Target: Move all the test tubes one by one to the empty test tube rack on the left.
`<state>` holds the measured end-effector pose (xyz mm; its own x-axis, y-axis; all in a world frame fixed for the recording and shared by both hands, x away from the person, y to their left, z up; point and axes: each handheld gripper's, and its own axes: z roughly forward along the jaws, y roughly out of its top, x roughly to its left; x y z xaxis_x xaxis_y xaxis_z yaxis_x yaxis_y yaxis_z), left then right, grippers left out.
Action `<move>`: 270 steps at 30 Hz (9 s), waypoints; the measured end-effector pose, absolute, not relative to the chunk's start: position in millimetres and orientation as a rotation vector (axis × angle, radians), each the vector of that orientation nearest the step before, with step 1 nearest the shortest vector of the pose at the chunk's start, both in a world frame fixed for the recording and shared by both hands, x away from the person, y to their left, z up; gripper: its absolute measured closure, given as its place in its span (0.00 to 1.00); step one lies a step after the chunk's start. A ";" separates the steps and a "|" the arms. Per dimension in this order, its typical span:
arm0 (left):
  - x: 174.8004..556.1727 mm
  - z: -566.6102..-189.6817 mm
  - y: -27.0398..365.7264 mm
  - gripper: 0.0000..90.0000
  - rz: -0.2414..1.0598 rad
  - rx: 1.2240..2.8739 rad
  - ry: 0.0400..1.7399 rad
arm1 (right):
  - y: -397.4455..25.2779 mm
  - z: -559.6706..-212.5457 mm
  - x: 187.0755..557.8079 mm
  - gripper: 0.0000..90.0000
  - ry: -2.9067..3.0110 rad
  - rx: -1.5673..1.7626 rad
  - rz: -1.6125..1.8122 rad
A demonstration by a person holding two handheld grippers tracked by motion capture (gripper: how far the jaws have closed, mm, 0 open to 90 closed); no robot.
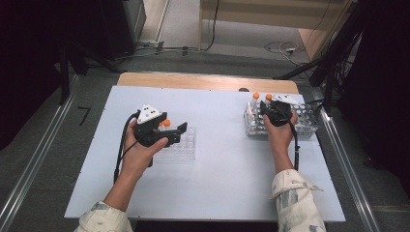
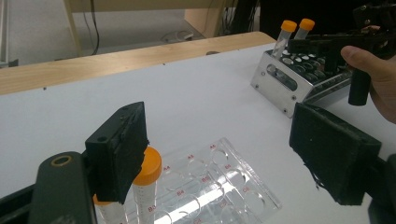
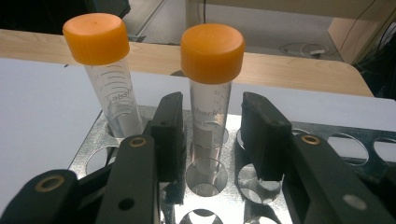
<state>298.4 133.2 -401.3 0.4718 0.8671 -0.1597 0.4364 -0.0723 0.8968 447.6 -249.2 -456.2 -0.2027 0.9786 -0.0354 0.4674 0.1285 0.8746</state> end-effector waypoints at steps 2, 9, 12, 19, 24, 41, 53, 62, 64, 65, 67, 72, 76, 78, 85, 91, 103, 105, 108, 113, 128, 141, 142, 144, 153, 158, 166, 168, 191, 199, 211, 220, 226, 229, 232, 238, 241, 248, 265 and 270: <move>298.6 -402.1 133.2 0.23 0.524 1.693 1.131 | -248.7 -455.7 447.5 0.68 1.765 1.386 0.995; 297.5 -400.9 133.7 0.23 0.526 1.687 1.129 | -247.4 -454.7 447.3 0.76 1.778 1.381 1.011; 297.7 -400.7 134.9 0.23 0.529 1.683 1.132 | -248.8 -451.4 446.9 0.79 1.784 1.380 0.995; 297.1 -399.6 135.2 0.23 0.529 1.676 1.135 | -250.2 -433.3 446.0 0.79 1.764 1.353 1.025; 297.1 -399.9 135.3 0.23 0.528 1.676 1.135 | -250.9 -419.0 443.1 0.79 1.746 1.330 1.049; 302.6 -404.2 125.9 0.22 0.511 1.699 1.136 | -252.6 -387.9 402.4 0.79 1.789 1.251 1.144; 308.8 -397.7 112.0 0.24 0.513 1.699 1.125 | -220.1 -385.6 371.7 0.79 1.956 1.132 1.249; 311.0 -399.5 102.8 0.24 0.494 1.708 1.118 | -196.6 -393.6 361.2 0.79 2.018 1.071 1.296; 311.1 -399.1 101.5 0.24 0.495 1.708 1.118 | -193.7 -394.9 359.0 0.80 2.024 1.063 1.305; 311.3 -399.0 101.0 0.24 0.494 1.709 1.114 | -192.3 -395.5 358.3 0.79 2.024 1.064 1.307; 311.7 -398.5 99.7 0.24 0.493 1.710 1.114 | -190.3 -396.8 357.6 0.79 2.031 1.062 1.310; 312.9 -398.5 94.8 0.24 0.478 1.721 1.100 | -185.6 -399.9 355.0 0.79 2.047 1.047 1.322; 313.9 -399.0 89.7 0.24 0.471 1.726 1.094 | -183.1 -402.5 353.3 0.79 2.059 1.044 1.321; 314.1 -398.5 87.7 0.24 0.467 1.725 1.088 | -181.7 -403.7 352.5 0.79 2.065 1.038 1.319; 315.2 -394.6 85.6 0.25 0.467 1.717 1.081 | -174.5 -405.9 349.1 0.79 2.089 1.021 1.316; 314.4 -394.4 82.8 0.26 0.471 1.712 1.071 | -168.4 -412.9 347.3 0.79 2.115 1.006 1.311; 314.3 -392.8 70.5 0.26 0.442 1.712 1.030 | -155.1 -420.2 342.6 0.79 2.160 0.965 1.281; 314.1 -391.9 66.7 0.26 0.439 1.714 1.023 | -152.1 -422.4 341.9 0.79 2.175 0.950 1.273; 314.5 -392.0 61.6 0.26 0.433 1.718 1.017 | -147.8 -425.1 340.0 0.79 2.194 0.940 1.262; 316.3 -394.2 55.6 0.26 0.432 1.732 1.008 | -140.8 -426.8 336.6 0.79 2.219 0.911 1.264; 316.5 -400.1 41.3 0.32 0.462 1.770 0.968 | -128.9 -429.1 330.1 0.79 2.268 0.869 1.304; 313.6 -401.9 42.1 0.66 0.475 1.758 0.947 | -128.0 -427.8 329.4 0.79 2.280 0.863 1.349; 313.5 -402.0 41.9 0.67 0.480 1.762 0.944 | -127.9 -427.8 329.2 0.79 2.280 0.865 1.350; 313.2 -402.2 41.7 0.69 0.488 1.770 0.940 | -127.8 -427.6 328.9 0.79 2.282 0.864 1.352; 311.3 -402.4 40.4 0.78 0.513 1.788 0.928 | -128.0 -426.9 328.0 0.79 2.284 0.864 1.361; 310.9 -401.9 40.9 0.79 0.519 1.791 0.925 | -128.1 -426.6 327.9 0.76 2.282 0.860 1.364; 310.5 -399.4 43.5 0.79 0.530 1.770 0.925 | -128.0 -426.8 329.1 0.34 2.270 0.886 1.385; 310.5 -399.0 43.9 0.79 0.528 1.766 0.926 | -127.9 -427.5 330.1 0.28 2.274 0.899 1.384; 312.5 -387.0 60.9 0.79 0.548 1.722 0.956 | -131.3 -429.1 330.1 0.12 2.246 0.909 1.348; 314.2 -377.1 78.1 0.79 0.576 1.687 0.981 | -135.2 -428.7 330.2 0.12 2.232 0.932 1.356; 314.3 -373.5 103.0 0.79 0.621 1.667 1.021 | -135.7 -428.9 330.7 0.12 2.230 0.934 1.354; 312.5 -382.4 130.9 0.79 0.656 1.652 1.090 | -136.7 -428.9 330.8 0.13 2.224 0.948 1.355; 312.1 -386.1 138.3 0.79 0.663 1.645 1.107 | -134.1 -429.6 330.7 0.13 2.227 0.940 1.355; 312.6 -387.8 137.3 0.79 0.660 1.649 1.106 | -134.0 -429.8 330.9 0.13 2.226 0.944 1.354; 313.5 -389.0 134.5 0.79 0.655 1.657 1.098 | -134.1 -429.9 331.0 0.13 2.227 0.942 1.353; 315.1 -393.1 131.9 0.79 0.666 1.672 1.110 | -135.4 -429.2 330.7 0.13 2.226 0.936 1.355; 315.1 -396.5 130.8 0.79 0.673 1.687 1.113 | -135.8 -429.0 330.1 0.13 2.225 0.942 1.354; 314.5 -409.9 130.4 0.79 0.680 1.729 1.122 | -136.7 -429.5 330.0 0.13 2.223 0.944 1.351; 315.5 -420.7 126.9 0.78 0.685 1.764 1.129 | -137.4 -429.3 330.2 0.13 2.220 0.940 1.355; 314.9 -420.1 126.8 0.76 0.682 1.765 1.127 | -137.3 -429.3 330.1 0.13 2.220 0.939 1.356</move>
<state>314.9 126.8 -420.1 0.4310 0.9022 -0.0186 0.4026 -0.1738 0.8987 330.1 -137.3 -429.3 -0.7075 0.7062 0.0262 0.3458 0.3136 0.8844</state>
